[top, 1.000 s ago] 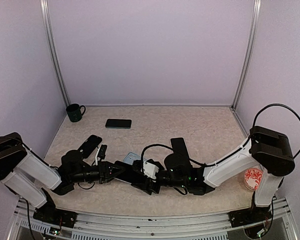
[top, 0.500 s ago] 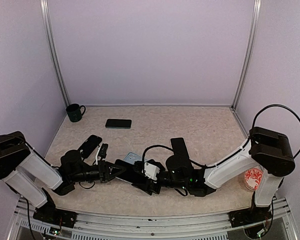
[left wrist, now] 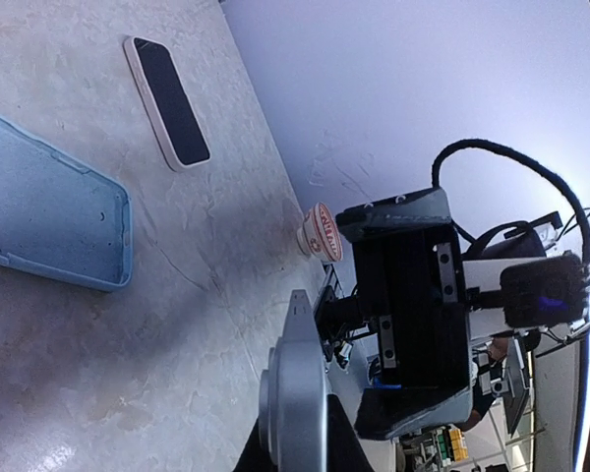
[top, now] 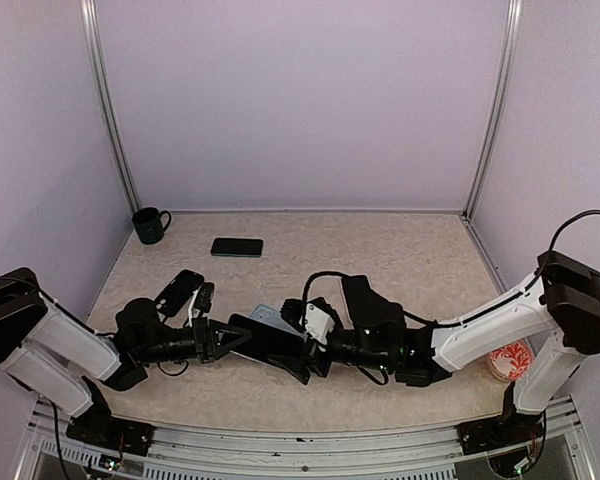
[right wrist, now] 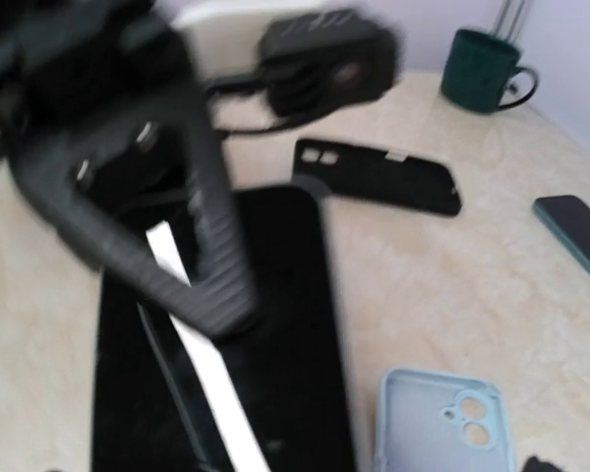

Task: Put the phone into the phone case
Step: Pass from the right arm to the left, then pass from the left arm to the right

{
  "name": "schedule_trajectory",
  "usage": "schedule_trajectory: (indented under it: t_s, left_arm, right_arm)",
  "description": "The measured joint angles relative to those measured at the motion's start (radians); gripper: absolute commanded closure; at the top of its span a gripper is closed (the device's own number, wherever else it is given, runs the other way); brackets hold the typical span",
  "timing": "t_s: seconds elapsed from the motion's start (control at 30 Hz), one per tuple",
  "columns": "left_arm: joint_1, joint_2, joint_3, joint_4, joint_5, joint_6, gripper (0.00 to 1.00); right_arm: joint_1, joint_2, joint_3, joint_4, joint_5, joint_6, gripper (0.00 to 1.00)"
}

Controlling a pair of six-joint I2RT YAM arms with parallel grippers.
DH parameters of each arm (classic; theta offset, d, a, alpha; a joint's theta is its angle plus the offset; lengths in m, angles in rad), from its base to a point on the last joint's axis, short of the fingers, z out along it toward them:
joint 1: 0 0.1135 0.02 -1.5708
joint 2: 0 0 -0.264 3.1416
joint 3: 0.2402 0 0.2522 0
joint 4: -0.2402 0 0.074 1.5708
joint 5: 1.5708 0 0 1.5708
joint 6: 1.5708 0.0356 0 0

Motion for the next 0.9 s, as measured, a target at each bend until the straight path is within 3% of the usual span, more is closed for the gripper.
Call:
schedule_trajectory:
  t_s: [0.4, 0.9]
  left_arm:
    - [-0.016, -0.214, 0.000, -0.140, -0.076, 0.100, 1.00]
    - [-0.061, -0.330, 0.000, -0.119, -0.163, 0.156, 1.00]
  right_arm:
    - [-0.115, -0.298, -0.121, -0.037, -0.113, 0.365, 0.01]
    - [-0.149, -0.303, -0.186, 0.115, -0.367, 0.712, 0.01]
